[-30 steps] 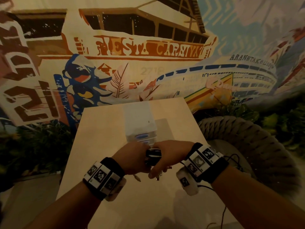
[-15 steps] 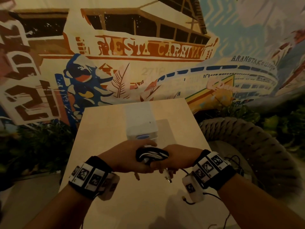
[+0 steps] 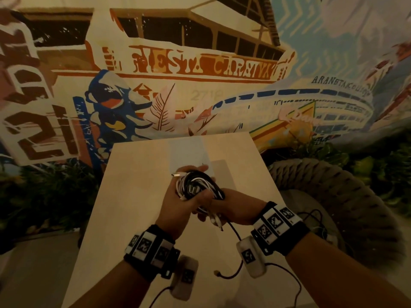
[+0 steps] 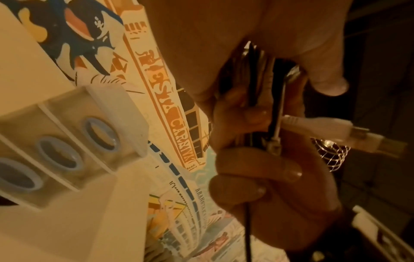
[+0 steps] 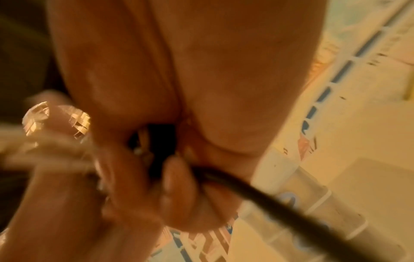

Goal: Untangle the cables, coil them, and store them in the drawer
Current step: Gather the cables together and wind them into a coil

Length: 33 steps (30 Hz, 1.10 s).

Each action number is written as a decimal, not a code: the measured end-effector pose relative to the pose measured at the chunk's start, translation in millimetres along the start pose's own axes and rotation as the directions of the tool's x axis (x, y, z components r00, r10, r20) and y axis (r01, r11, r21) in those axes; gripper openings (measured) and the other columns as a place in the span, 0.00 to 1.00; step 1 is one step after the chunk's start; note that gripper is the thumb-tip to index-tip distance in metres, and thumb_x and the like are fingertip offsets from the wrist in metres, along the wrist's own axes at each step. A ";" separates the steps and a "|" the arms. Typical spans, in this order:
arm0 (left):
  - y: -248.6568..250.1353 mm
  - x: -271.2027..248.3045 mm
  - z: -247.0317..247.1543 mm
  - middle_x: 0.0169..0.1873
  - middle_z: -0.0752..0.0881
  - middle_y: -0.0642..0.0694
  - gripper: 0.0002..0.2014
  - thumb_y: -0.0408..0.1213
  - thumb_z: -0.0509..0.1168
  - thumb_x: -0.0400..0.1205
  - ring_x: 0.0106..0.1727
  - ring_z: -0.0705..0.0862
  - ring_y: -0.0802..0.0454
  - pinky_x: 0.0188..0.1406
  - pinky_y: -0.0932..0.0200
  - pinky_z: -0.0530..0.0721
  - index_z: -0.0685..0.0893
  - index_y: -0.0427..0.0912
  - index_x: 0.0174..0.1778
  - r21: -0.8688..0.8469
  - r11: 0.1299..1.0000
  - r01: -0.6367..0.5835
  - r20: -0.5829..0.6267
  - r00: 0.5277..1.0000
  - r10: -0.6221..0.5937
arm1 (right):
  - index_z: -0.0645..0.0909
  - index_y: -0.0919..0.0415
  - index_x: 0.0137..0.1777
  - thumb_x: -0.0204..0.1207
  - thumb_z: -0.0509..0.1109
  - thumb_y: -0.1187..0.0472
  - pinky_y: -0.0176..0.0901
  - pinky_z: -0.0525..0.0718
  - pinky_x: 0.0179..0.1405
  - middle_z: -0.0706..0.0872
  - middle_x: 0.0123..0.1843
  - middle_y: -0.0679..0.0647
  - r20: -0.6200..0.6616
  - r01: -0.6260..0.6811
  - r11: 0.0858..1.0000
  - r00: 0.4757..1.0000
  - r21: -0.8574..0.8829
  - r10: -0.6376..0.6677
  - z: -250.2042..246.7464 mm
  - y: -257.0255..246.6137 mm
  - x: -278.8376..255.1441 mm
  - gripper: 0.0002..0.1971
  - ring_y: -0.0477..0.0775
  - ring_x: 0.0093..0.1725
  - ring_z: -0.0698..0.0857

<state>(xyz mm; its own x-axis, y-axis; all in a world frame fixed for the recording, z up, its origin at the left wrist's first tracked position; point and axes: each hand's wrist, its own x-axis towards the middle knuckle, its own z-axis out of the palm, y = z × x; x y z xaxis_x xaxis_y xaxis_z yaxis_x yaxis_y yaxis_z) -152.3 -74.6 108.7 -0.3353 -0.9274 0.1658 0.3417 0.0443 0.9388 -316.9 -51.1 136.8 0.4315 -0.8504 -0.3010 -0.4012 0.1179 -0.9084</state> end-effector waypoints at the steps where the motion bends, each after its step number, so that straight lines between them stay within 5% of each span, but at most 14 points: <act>1: 1.9 0.8 1.8 0.65 0.87 0.44 0.32 0.47 0.84 0.67 0.62 0.88 0.39 0.51 0.43 0.90 0.79 0.42 0.63 -0.019 1.000 -0.013 -0.020 1.000 0.012 | 0.86 0.64 0.57 0.88 0.60 0.43 0.37 0.84 0.39 0.89 0.40 0.46 -0.013 -0.009 1.000 1.000 0.003 0.009 0.3 0.3 1.8 0.24 0.42 0.34 0.84; 5: 2.2 3.7 4.1 0.52 0.90 0.42 0.14 0.41 0.76 0.72 0.54 0.88 0.38 0.49 0.41 0.89 0.87 0.48 0.53 0.024 0.998 -0.059 -0.077 0.995 0.061 | 0.85 0.51 0.44 0.88 0.62 0.49 0.37 0.82 0.34 0.89 0.31 0.42 -0.030 0.028 1.000 0.999 0.007 -0.028 -0.2 -0.5 5.1 0.14 0.45 0.28 0.80; 9: 11.3 8.1 3.4 0.46 0.90 0.44 0.13 0.40 0.73 0.71 0.53 0.89 0.41 0.55 0.48 0.88 0.86 0.44 0.51 0.129 0.983 -0.132 -0.083 0.986 0.143 | 0.86 0.56 0.43 0.86 0.64 0.46 0.40 0.81 0.34 0.88 0.29 0.44 0.001 0.015 0.998 1.000 0.068 -0.015 0.0 -0.3 1.1 0.18 0.49 0.27 0.77; 12: 21.0 12.5 -6.8 0.45 0.90 0.45 0.13 0.39 0.71 0.71 0.51 0.90 0.43 0.54 0.50 0.90 0.86 0.42 0.51 0.278 0.945 -0.174 -0.015 0.982 0.186 | 0.85 0.61 0.54 0.77 0.63 0.29 0.43 0.76 0.34 0.91 0.40 0.49 0.087 -0.031 0.988 0.996 0.151 0.018 -1.9 11.6 -3.5 0.32 0.51 0.29 0.75; 15: 27.4 14.4 -13.9 0.46 0.89 0.50 0.12 0.38 0.72 0.72 0.51 0.89 0.49 0.54 0.55 0.88 0.86 0.41 0.51 0.460 0.863 -0.210 0.167 0.975 0.148 | 0.86 0.66 0.61 0.79 0.45 0.22 0.42 0.74 0.35 0.89 0.46 0.60 0.159 -0.178 0.929 0.978 0.324 0.132 -2.3 23.8 -1.2 0.48 0.52 0.33 0.80; 17: 32.1 13.5 -12.9 0.48 0.89 0.56 0.13 0.37 0.75 0.72 0.52 0.88 0.56 0.53 0.59 0.88 0.87 0.49 0.53 0.612 0.739 -0.282 0.331 0.940 0.085 | 0.89 0.63 0.57 0.74 0.35 0.18 0.45 0.74 0.36 0.89 0.49 0.65 0.203 -0.252 0.891 0.961 0.377 0.186 0.7 26.4 0.7 0.55 0.58 0.38 0.84; 20: 39.7 13.0 -0.6 0.54 0.86 0.61 0.18 0.42 0.78 0.73 0.53 0.83 0.65 0.55 0.63 0.85 0.86 0.56 0.58 0.723 0.451 -0.523 0.591 0.807 -0.012 | 0.89 0.61 0.62 0.66 0.37 0.15 0.49 0.80 0.44 0.89 0.53 0.68 0.224 -0.276 0.864 0.955 0.421 0.196 3.6 32.9 2.8 0.58 0.63 0.43 0.88; 24: 31.3 8.3 19.2 0.71 0.83 0.41 0.19 0.42 0.65 0.85 0.70 0.81 0.50 0.71 0.52 0.79 0.83 0.41 0.72 0.718 0.158 -0.677 0.695 0.688 -0.211 | 0.83 0.59 0.71 0.69 0.47 0.15 0.52 0.86 0.47 0.88 0.61 0.72 0.244 -0.373 0.795 0.926 0.478 0.288 -0.9 39.3 3.4 0.53 0.67 0.47 0.90; 27: 21.5 -1.7 20.3 0.58 0.88 0.47 0.10 0.37 0.66 0.82 0.59 0.86 0.45 0.58 0.44 0.87 0.87 0.50 0.57 0.582 -0.019 -0.813 0.772 0.559 -0.303 | 0.84 0.59 0.71 0.72 0.65 0.23 0.59 0.86 0.57 0.90 0.57 0.66 0.242 -0.419 0.742 0.908 0.523 0.342 -4.5 33.5 1.5 0.43 0.64 0.52 0.89; 30: 8.7 -12.6 17.9 0.65 0.85 0.46 0.16 0.34 0.63 0.84 0.65 0.83 0.43 0.60 0.45 0.86 0.83 0.51 0.67 0.555 -0.087 -0.828 0.767 0.549 -0.331 | 0.89 0.56 0.59 0.67 0.78 0.37 0.63 0.83 0.63 0.92 0.45 0.58 0.199 -0.427 0.740 0.903 0.520 0.382 -6.1 27.3 1.2 0.27 0.57 0.44 0.89; 33: 1.1 -24.5 22.4 0.66 0.83 0.45 0.20 0.35 0.54 0.83 0.69 0.80 0.42 0.60 0.44 0.86 0.85 0.51 0.66 0.501 -0.199 -0.842 0.774 0.539 -0.332 | 0.90 0.60 0.62 0.67 0.77 0.42 0.52 0.85 0.50 0.87 0.48 0.59 0.233 -0.475 0.714 0.879 0.514 0.417 -3.6 25.6 5.9 0.28 0.56 0.43 0.86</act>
<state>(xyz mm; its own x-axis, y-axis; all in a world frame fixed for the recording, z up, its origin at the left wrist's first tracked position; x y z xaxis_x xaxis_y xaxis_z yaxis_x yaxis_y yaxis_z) -163.4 -43.5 112.4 -0.9738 -0.2271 0.0112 -0.2255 0.9584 -0.1748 -327.6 -54.9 112.8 0.4001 -0.5789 -0.7105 -0.0758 0.7517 -0.6551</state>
